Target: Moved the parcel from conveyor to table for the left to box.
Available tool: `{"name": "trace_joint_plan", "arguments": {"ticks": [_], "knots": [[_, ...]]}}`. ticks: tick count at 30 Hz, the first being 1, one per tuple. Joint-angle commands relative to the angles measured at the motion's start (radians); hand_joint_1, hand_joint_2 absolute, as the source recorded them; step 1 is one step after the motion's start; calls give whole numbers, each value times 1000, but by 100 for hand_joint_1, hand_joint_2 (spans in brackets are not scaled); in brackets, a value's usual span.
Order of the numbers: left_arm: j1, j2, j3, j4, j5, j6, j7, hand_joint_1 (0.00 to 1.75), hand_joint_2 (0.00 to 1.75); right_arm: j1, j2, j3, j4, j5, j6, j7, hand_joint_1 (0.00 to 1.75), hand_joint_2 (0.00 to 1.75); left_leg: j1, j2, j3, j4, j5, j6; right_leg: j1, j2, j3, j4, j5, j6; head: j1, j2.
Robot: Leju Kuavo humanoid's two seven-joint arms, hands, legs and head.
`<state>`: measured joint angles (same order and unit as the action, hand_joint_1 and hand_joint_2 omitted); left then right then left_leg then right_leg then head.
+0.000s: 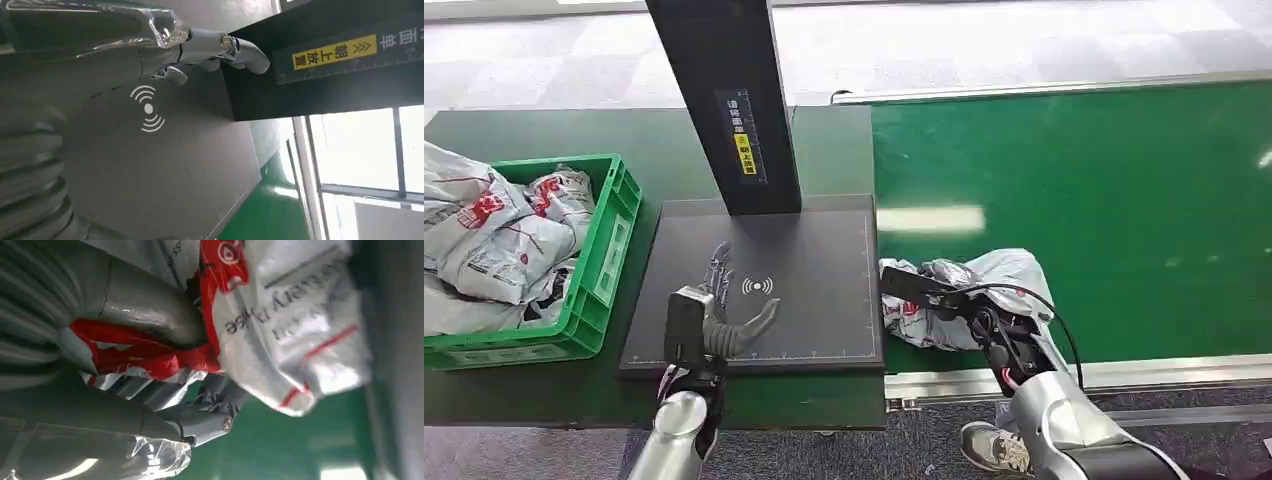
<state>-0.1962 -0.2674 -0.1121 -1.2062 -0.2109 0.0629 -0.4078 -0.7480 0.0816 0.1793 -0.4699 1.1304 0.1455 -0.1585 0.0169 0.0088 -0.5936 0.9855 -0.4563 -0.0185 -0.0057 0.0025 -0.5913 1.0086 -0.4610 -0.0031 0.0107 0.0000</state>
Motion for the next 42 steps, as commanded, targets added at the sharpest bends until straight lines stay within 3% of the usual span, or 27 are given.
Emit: {"name": "trace_joint_plan", "arguments": {"ticks": [1, 3, 6, 10, 20, 23, 25, 28, 33, 36, 38, 42], "knots": [[42, 29, 36, -71, 11, -4, -14, 0, 175, -3, 21, 40, -209, -82, -167, -102, 175, 175, -1, 3, 2, -1, -1, 1, -1, 3, 0, 0, 0, 0, 0, 0], [52, 24, 46, -91, 14, 1, -22, 0, 175, 18, 14, 50, -288, -50, -260, -58, 175, 175, -1, 3, 1, 0, -1, 1, -1, 3, 0, 0, 0, 0, 0, 0], [58, 19, 58, -107, 9, 22, -29, 0, 175, 34, 16, 49, -340, -40, -302, -53, 175, 175, -1, 2, 2, -1, -1, 1, 0, 2, 1, -1, 0, 0, 0, 0], [55, 5, 78, -121, 19, 79, -51, 0, 175, 82, 20, 27, -460, -43, -408, -97, 175, 175, 0, -1, 2, -1, -1, 1, 0, 0, 2, -1, 0, 0, 0, 0], [61, 8, 81, -130, 29, 85, -57, 0, 175, 106, 27, 28, -523, -43, -407, -101, 175, 175, 0, -2, 1, -1, 0, 1, 0, -1, 1, -1, 0, 0, 0, 0], [65, 1, 93, -138, 63, 107, -83, 0, 175, 132, 45, 15, -591, -74, -484, -165, 175, 175, -1, -2, 1, -1, 0, 1, 0, -1, 2, -1, -1, 0, 0, 0], [71, -3, 101, -153, 95, 115, -95, 0, 175, 148, 55, 18, -642, -99, -473, -175, 175, 175, -1, -2, 2, -1, -1, 1, -1, -1, 2, 0, -1, 0, 0, 0], [55, -11, 102, -150, 98, 186, -90, 0, 175, 66, 47, 75, -524, -45, -397, -167, 175, 175, -1, -1, 2, -1, -1, 1, -1, 0, 2, 0, -1, 0, 0, 0], [21, 2, 69, -99, 192, 180, -99, 0, 175, -171, 99, 224, -88, 103, -382, -257, 175, 175, -2, 3, 3, 0, 0, 1, -1, 4, 1, 1, 1, 0, 0, 0], [23, 10, 58, -101, 218, 196, -104, 0, 175, -281, 156, 235, 72, 82, -307, -191, 175, 175, -2, 6, 2, 0, 0, 1, -2, 6, 0, 2, 1, 0, 0, 0], [33, 18, 60, -116, 224, 205, -95, 0, 175, -306, 166, 253, 115, 99, -206, -74, 175, 175, -1, 3, 2, -1, 0, 1, -1, 4, 1, 1, 1, 0, 0, 0], [40, 23, 63, -121, 224, 204, -95, 0, 175, -292, 160, 259, 113, 96, -204, -71, 175, 175, -1, -2, 4, -2, 1, 1, 0, -1, 4, -1, 0, 0, 0, 0]]}}
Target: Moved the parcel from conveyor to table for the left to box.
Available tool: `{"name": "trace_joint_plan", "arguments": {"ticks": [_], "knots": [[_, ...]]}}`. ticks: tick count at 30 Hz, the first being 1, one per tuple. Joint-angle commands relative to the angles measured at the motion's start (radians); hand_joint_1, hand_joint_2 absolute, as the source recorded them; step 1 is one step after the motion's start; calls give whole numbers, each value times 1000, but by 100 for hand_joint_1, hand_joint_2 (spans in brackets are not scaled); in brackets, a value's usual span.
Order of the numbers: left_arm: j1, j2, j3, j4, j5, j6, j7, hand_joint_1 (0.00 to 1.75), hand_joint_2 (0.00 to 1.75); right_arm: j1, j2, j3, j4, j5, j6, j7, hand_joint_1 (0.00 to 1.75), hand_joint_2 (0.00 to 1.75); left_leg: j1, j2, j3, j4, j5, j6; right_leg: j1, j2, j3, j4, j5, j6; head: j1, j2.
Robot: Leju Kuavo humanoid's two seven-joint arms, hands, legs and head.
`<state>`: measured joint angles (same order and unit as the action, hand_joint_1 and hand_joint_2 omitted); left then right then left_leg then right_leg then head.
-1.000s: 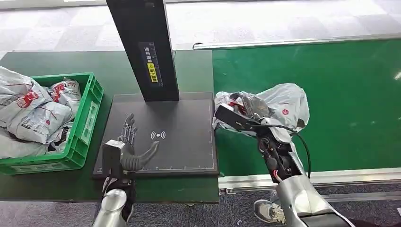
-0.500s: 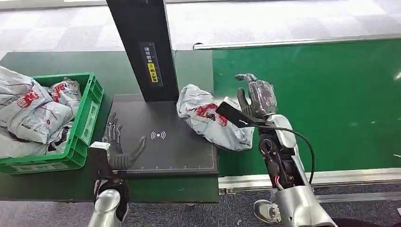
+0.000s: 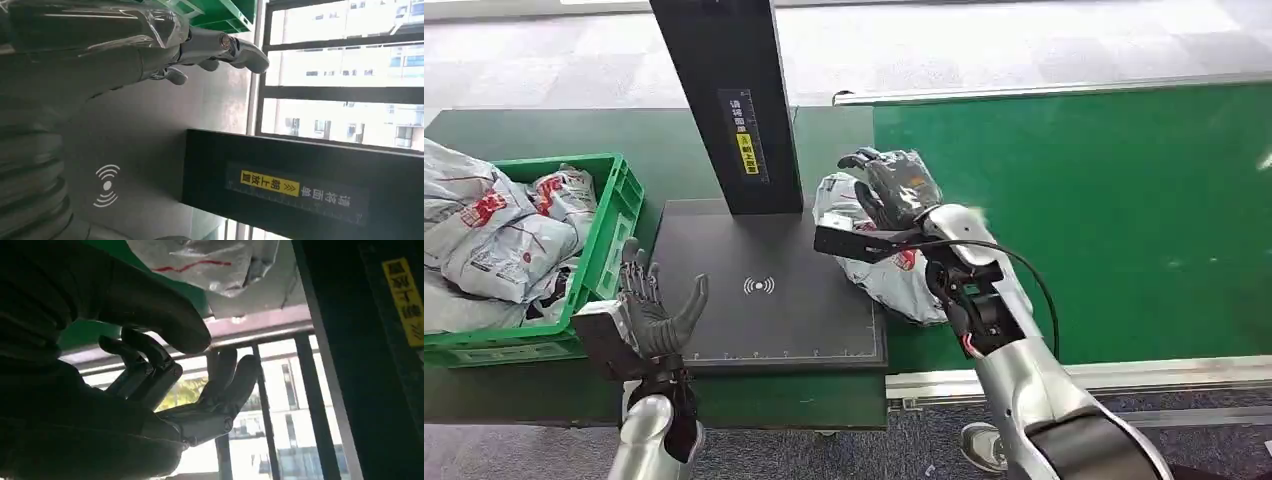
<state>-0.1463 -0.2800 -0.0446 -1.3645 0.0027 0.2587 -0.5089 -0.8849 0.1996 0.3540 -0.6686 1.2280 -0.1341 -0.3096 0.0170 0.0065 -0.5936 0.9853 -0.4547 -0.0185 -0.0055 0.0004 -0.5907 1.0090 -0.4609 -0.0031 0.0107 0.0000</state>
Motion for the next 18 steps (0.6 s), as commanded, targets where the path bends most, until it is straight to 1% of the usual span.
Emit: {"name": "trace_joint_plan", "arguments": {"ticks": [1, 2, 3, 6, 7, 8, 9, 11, 13, 14, 16, 17, 18], "knots": [[-11, 35, -5, 38, 10, 8, 6, 0, 175, -154, 40, 85, 311, -2, 75, 80, 175, 175, -1, 0, 3, -1, -1, 1, -1, 0, 2, -1, -1, 0, 0, 0], [-11, 35, -5, 38, 10, 8, 6, 0, 175, -154, 40, 85, 311, -2, 75, 80, 175, 175, -1, -1, 1, -1, 0, 1, -1, 0, 1, 0, 0, 0, 0, 0], [-11, 35, -5, 38, 10, 8, 6, 0, 175, -154, 40, 85, 311, -2, 75, 80, 175, 175, -1, 0, 2, -1, -1, 1, -1, 2, 2, -1, -1, 1, 0, 0], [-11, 35, -5, 38, 10, 8, 6, 0, 175, -154, 40, 85, 311, -2, 75, 80, 175, 175, -1, -1, 2, -1, -1, 2, -1, 0, 3, -1, -1, 0, 0, 0], [-13, 39, -8, 44, 23, -7, 23, 0, 175, -157, 37, 86, 329, -7, 157, 130, 122, 175, -1, -1, 0, -1, 0, 1, -1, 0, 1, 0, 0, 0, 0, 0], [-12, 46, -14, 57, 34, -29, 38, 0, 175, -156, 27, 103, 351, 2, 221, 190, 0, 175, -1, -1, 0, -1, 0, 1, -1, 0, 0, 0, 0, 0, 0, 0], [-12, 49, -13, 67, 35, -36, 40, 0, 175, -150, 18, 110, 364, 2, 257, 220, 0, 175, -1, -1, 1, -1, 0, 1, -1, 0, 1, -1, 0, 0, 0, 0], [-18, 50, -20, 101, 20, -47, 42, 0, 175, -150, -16, 124, 407, 17, 371, 342, 0, 175, -1, -2, 2, -2, 0, 1, -1, -1, 3, -1, 0, 0, 0, 0], [-23, 48, -29, 119, 0, -47, 44, 0, 175, -148, -41, 126, 418, 21, 423, 397, 0, 175, -1, -6, 3, -2, 1, 2, 0, -5, 5, -3, 0, 0, 0, 0], [-24, 47, -32, 123, -10, -45, 47, 0, 175, -150, -46, 134, 429, 32, 473, 446, 0, 175, -1, -5, 2, -2, 0, 1, -1, -4, 3, -2, -1, 0, 0, 0], [-21, 42, -34, 124, -22, -39, 55, 0, 175, -148, -49, 158, 431, 57, 522, 507, 0, 175, -1, -5, 3, -1, 0, 2, -1, -4, 4, -2, -1, 1, 0, 0], [-16, 41, -35, 122, -27, -37, 56, 0, 175, -143, -46, 153, 423, 53, 517, 518, 0, 175, -1, -3, 2, -1, 0, 2, -1, -2, 3, -1, -1, 1, 0, 0], [-14, 40, -35, 119, -27, -37, 57, 0, 175, -140, -44, 145, 419, 45, 512, 519, 0, 175, -1, -4, 3, -2, 0, 2, -1, -3, 4, -3, -1, 1, 0, 0]]}}
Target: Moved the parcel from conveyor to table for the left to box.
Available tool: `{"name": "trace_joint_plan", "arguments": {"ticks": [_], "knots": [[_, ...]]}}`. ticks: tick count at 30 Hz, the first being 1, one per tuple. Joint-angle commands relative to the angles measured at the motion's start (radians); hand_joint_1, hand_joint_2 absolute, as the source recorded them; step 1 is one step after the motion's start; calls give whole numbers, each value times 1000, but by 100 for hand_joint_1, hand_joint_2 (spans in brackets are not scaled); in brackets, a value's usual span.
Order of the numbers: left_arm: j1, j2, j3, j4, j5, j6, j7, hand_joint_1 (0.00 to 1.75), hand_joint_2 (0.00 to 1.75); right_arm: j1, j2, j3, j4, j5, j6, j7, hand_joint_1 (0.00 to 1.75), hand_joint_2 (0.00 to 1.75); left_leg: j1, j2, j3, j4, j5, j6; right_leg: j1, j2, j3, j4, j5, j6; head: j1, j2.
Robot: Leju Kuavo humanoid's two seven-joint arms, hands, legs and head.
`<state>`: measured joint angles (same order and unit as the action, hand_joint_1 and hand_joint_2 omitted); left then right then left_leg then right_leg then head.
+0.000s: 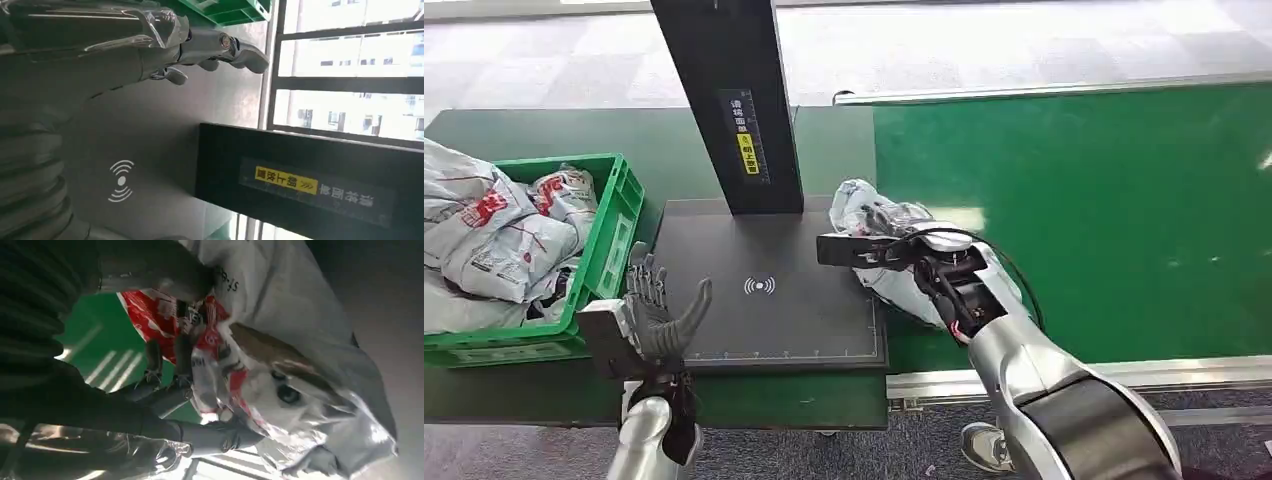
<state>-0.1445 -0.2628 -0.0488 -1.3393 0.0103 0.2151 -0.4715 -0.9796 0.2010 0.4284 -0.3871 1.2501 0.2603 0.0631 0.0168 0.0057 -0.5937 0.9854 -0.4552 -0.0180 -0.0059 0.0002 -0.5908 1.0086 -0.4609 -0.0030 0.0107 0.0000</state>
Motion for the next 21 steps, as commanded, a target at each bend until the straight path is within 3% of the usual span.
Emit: {"name": "trace_joint_plan", "arguments": {"ticks": [1, 9, 14, 19, 21], "knots": [[-15, 24, -32, 93, -39, 4, 24, 0, 175, -42, -43, 68, 135, 20, 124, 158, 0, 175, -1, -2, 3, -2, 0, 1, -1, -2, 4, -1, -1, 0, 0, 0], [-27, 22, -37, 111, -46, -6, 32, 0, 175, -27, -56, 81, 111, 42, 46, 228, 0, 175, -1, -2, 3, -2, 0, 1, -1, -2, 3, -1, -1, 0, 0, 0], [-50, 20, -49, 140, -55, -21, 37, 0, 175, 6, -68, 40, 123, -14, 95, 168, 0, 175, 0, -2, 2, -1, 0, 1, 0, -3, 2, -1, 0, 0, 0, 0], [-37, 19, -49, 125, -59, -15, 40, 0, 175, 27, -80, 92, 132, 34, 103, 191, 0, 175, -1, -4, 6, -3, 0, 2, -1, -4, 7, -4, -1, 1, 0, 0], [-45, 21, -51, 129, -59, -16, 43, 0, 175, 35, -93, 102, 133, 33, 156, 146, 0, 175, -1, -2, 3, -2, 0, 1, -1, -2, 3, -2, -1, 0, 0, 0]]}}
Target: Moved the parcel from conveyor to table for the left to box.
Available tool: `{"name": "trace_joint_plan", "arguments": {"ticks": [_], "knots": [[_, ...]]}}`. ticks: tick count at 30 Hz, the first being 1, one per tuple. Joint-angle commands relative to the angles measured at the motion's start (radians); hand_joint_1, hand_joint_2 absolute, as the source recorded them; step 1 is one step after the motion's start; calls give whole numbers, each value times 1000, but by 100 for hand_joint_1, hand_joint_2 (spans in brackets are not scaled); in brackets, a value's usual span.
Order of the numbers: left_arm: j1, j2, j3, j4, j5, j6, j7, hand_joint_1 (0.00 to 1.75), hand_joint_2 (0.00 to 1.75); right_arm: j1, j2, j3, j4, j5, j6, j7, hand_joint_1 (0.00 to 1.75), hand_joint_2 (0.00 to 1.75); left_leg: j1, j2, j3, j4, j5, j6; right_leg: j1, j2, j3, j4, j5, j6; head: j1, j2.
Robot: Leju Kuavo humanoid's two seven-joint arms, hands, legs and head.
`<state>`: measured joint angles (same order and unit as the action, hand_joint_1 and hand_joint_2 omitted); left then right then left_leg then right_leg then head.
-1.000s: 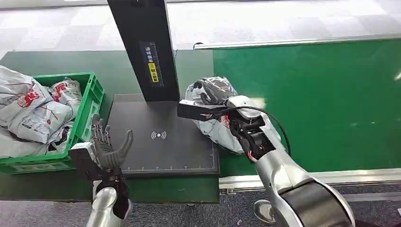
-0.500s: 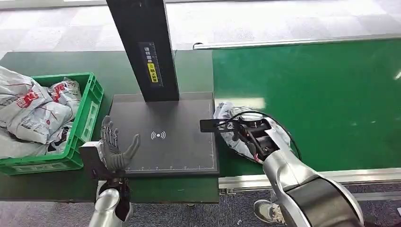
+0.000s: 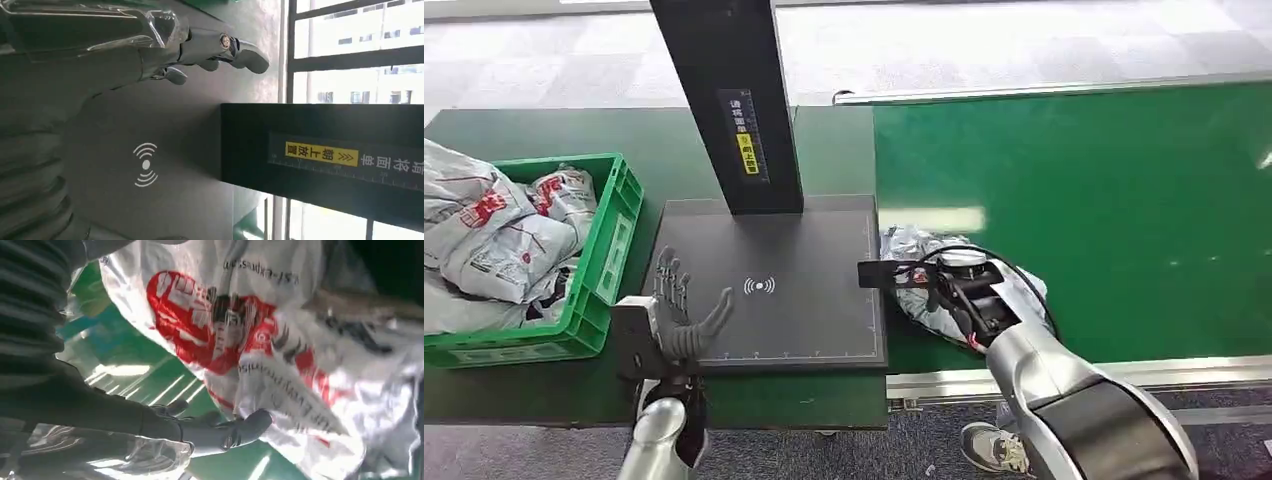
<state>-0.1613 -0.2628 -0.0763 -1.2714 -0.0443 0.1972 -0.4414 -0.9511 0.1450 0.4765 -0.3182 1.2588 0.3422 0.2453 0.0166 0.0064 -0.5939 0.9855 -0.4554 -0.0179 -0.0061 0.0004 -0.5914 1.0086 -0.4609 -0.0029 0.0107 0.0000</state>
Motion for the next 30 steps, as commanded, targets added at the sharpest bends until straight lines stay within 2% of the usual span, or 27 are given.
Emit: {"name": "trace_joint_plan", "arguments": {"ticks": [1, 3, 5, 8, 10, 11, 12, 13, 14, 30], "knots": [[-41, 22, -25, 71, -5, 1, 14, 0, 175, 11, -41, 46, 71, 10, 98, -65, 0, 175, 0, -3, 3, -2, 0, 1, 0, -3, 4, -2, -1, 0, 0, 0], [-80, 25, -35, 115, -5, -8, 20, 0, 175, 22, -63, 43, 76, -20, 189, -168, 0, 175, -1, -5, 7, -4, 0, 2, 0, -4, 9, -4, -1, 0, 0, 0], [-103, 24, -42, 145, -2, -14, 21, 0, 175, 36, -83, 44, 77, -39, 215, -219, 0, 175, 0, -7, 3, -2, 1, 1, 0, -6, 5, -2, -1, 0, 0, 0], [-108, 22, -45, 156, 2, -14, 19, 0, 175, 49, -110, 64, 72, -39, 214, -247, 0, 175, 0, -10, 5, -3, 2, 2, 0, -9, 8, -4, -1, 1, 0, 0], [-105, 24, -49, 153, 2, -19, 19, 0, 175, 55, -129, 90, 65, -29, 211, -256, 0, 175, 0, -4, 3, -2, 1, 1, 0, -3, 5, -3, 0, 0, 0, 0], [-107, 23, -50, 154, 3, -20, 19, 0, 175, 57, -138, 107, 62, -27, 220, -278, 0, 175, 0, -6, 6, -4, 1, 2, 0, -5, 8, -5, 0, 1, 0, 0], [-114, 23, -56, 161, 3, -25, 19, 0, 175, 61, -150, 122, 59, -33, 232, -304, 31, 175, -1, -5, 6, -4, 1, 2, 0, -4, 8, -4, 0, 1, 0, 0], [-115, 23, -56, 162, 3, -24, 20, 0, 175, 63, -152, 123, 58, -33, 230, -306, 31, 175, 0, -6, 5, -2, 1, 1, 0, -6, 7, -3, -1, 0, 0, 0], [-120, 22, -56, 168, 4, -23, 21, 0, 175, 65, -155, 141, 56, -29, 238, -327, 175, 175, 0, -6, 4, -2, 1, 1, 0, -6, 5, -2, -1, 0, 0, 0], [-87, 36, -33, 142, 22, -13, 12, 0, 175, 14, -155, 245, 38, 2, 240, -349, 175, 175, 0, -6, 6, -1, 0, 1, -1, -5, 8, -2, -1, 1, 0, 0]]}}
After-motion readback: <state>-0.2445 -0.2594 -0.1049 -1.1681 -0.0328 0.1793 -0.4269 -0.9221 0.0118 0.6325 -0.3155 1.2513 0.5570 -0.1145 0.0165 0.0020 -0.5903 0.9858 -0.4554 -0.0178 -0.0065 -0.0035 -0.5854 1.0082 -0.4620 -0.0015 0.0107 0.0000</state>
